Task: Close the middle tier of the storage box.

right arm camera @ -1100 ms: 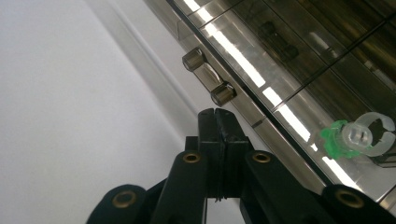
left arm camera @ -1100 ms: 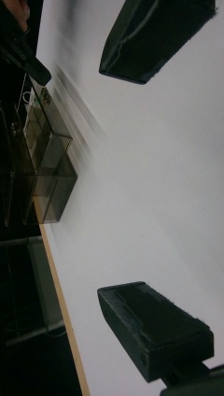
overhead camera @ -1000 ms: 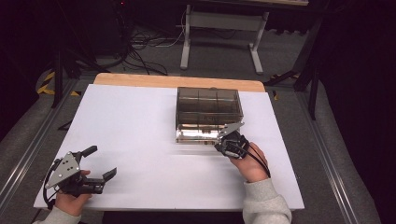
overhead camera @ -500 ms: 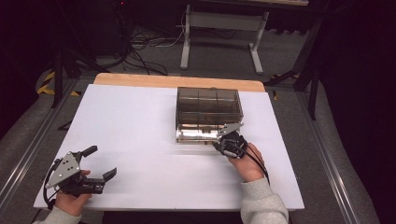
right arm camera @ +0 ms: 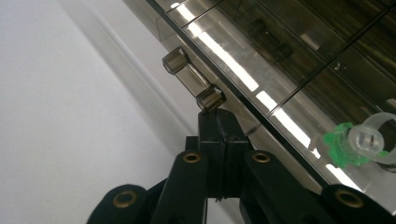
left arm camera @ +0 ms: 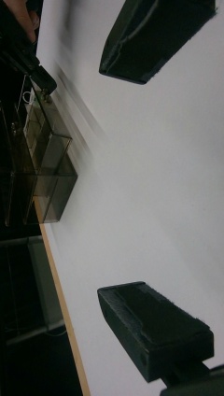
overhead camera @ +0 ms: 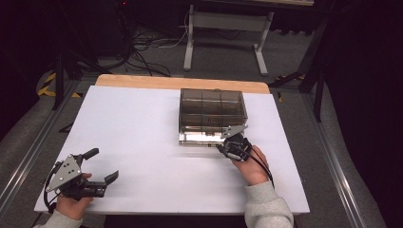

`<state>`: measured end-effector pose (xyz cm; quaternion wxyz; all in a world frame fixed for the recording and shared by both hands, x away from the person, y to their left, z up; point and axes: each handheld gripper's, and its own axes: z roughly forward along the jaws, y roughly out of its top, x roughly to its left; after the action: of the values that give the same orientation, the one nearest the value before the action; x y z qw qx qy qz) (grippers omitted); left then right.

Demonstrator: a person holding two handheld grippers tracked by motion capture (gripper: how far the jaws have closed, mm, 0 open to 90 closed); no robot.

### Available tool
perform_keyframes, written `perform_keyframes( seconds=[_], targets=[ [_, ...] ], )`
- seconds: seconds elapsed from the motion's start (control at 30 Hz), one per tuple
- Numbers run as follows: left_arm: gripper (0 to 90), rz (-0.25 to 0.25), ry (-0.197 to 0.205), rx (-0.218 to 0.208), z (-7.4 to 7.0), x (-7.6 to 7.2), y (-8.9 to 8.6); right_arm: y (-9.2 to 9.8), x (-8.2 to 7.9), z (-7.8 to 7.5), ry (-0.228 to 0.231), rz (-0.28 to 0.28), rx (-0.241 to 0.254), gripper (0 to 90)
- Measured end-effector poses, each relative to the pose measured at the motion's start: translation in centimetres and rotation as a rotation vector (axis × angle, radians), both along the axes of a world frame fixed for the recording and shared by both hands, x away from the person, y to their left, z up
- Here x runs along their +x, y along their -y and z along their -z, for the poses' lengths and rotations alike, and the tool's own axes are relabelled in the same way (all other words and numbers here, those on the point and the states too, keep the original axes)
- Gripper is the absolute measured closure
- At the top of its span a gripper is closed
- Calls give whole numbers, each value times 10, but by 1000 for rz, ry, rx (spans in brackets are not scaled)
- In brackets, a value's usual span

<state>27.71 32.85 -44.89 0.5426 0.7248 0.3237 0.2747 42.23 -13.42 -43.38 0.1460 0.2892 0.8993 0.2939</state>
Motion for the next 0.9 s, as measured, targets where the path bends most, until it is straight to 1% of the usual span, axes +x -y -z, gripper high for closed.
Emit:
perform_keyframes(
  seconds=[0.23,0.3,0.33,0.37,0.53,0.57,0.9],
  targets=[
    [1,3,2,5,0,0,1,-1,4,-1,19,10,-3,898],
    [2,3,2,7,0,0,0,-3,6,-3,35,9,0,898],
    [2,3,2,7,0,0,0,-3,6,-3,35,9,0,898],
    [1,1,-1,4,0,0,1,-4,7,-5,47,18,3,898],
    [2,1,-1,1,0,0,1,-5,12,-5,47,27,10,898],
    [1,2,1,5,0,1,0,-6,14,-5,53,40,7,898],
    [1,-2,-1,5,0,0,0,-5,24,-4,64,80,12,898]
  ],
)
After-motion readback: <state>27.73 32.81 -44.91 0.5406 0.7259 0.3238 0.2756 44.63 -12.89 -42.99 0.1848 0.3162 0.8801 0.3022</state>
